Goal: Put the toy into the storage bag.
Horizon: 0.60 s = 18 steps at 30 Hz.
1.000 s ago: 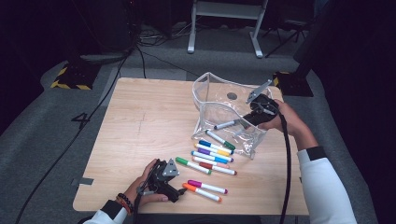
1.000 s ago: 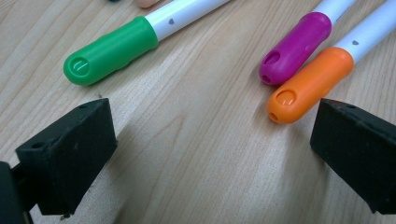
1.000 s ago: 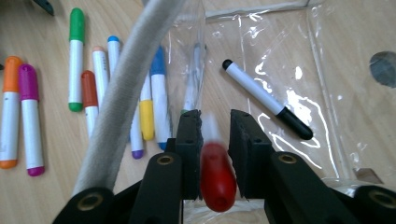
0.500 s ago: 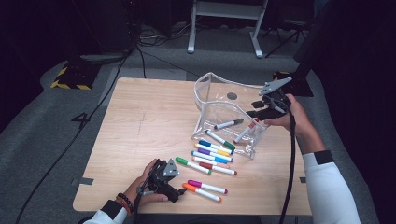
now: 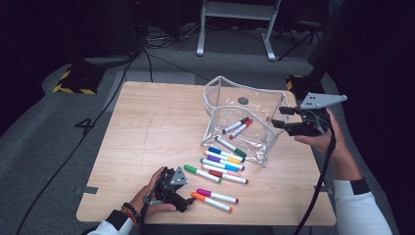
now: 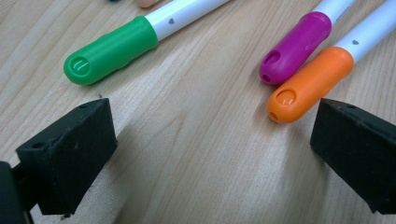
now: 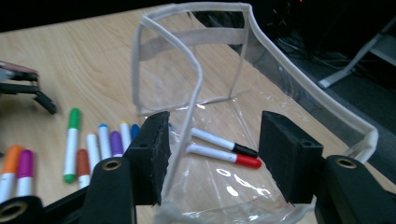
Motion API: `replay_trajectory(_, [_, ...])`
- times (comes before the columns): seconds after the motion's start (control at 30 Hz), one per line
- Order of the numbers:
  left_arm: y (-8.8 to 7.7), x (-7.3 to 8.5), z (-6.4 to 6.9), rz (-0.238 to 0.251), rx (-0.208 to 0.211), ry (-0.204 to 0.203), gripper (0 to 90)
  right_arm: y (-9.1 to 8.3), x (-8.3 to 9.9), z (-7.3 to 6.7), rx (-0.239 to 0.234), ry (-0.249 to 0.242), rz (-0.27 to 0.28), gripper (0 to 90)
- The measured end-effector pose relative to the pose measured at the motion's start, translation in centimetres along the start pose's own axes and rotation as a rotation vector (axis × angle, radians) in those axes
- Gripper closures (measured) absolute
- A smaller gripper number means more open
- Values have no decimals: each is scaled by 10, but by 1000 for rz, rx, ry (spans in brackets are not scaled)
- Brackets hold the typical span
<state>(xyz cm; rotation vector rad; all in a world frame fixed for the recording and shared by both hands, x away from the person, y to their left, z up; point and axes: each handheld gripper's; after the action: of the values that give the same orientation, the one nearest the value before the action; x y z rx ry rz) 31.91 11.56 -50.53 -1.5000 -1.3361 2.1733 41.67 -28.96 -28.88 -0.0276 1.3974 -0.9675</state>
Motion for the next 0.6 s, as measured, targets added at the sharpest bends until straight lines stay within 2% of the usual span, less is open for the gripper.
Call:
replay_trajectory(0.1, [0,0,0,0,0,0,5,-10,12,-16,-2,-21,15,437])
replay_trajectory(0.17, [0,0,0,0,-1,-1,5,-13,19,-25,-25,-26,26,436])
replay_trajectory(0.23, [0,0,0,0,-1,-1,5,-15,27,-35,-17,-41,25,435])
replay_trajectory(0.3, [0,0,0,2,-1,-1,5,-17,37,-45,-49,-35,43,437])
replay_trajectory(0.33, [0,0,0,2,-1,-2,5,-17,40,-49,-44,-41,40,438])
replay_trajectory(0.4, [0,1,0,2,-2,-2,5,-16,50,-59,-75,-33,49,445])
replay_trajectory(0.47, [0,1,0,2,-3,-3,6,-12,59,-70,-78,-45,35,450])
replay_trajectory(0.6, [-1,1,0,0,-4,-1,5,0,75,-90,-132,-40,30,473])
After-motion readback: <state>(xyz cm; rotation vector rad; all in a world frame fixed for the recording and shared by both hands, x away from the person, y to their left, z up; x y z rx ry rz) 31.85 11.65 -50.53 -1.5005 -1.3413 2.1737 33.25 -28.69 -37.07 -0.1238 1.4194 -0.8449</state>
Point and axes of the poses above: each handheld gripper's, and its own axes: y roughly forward along the jaws, x roughly out of its underside, z roughly to its right, and after that the axes turned 6 degrees about -y, right-handed
